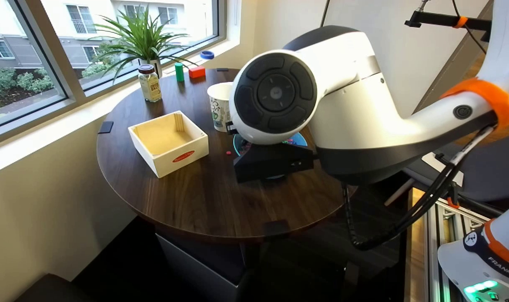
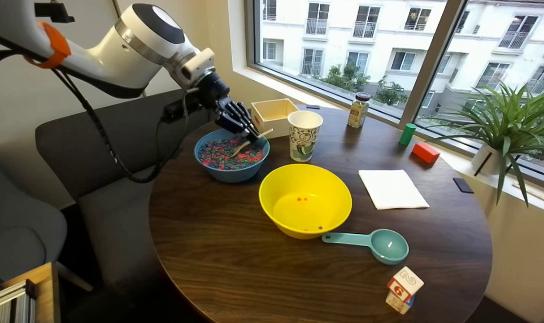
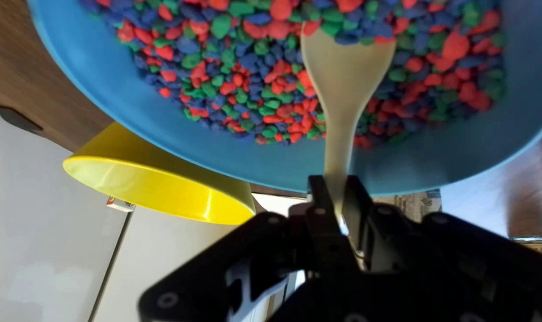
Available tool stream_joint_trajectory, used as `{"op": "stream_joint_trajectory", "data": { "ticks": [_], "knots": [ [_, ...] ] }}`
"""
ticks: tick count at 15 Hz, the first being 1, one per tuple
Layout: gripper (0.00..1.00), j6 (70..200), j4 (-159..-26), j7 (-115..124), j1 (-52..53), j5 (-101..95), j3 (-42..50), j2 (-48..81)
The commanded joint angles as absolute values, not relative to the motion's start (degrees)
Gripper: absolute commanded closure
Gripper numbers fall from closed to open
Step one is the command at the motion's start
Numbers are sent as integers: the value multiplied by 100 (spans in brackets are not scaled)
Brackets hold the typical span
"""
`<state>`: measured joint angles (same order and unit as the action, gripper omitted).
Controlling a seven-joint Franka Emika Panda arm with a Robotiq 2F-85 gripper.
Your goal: Use the white spoon to place cereal from the blue bowl into the yellow bowl and coffee cup.
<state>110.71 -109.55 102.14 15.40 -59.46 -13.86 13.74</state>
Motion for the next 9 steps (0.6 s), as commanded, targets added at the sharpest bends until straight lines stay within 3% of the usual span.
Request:
{"op": "stream_joint_trajectory", "data": {
  "ticks": [1, 9],
  "knots": [
    [97, 11475, -11126, 10172, 1429, -5527, -1287, 1196],
    [97, 12064, -11267, 9982, 1295, -4865, -1125, 961]
  ]
}}
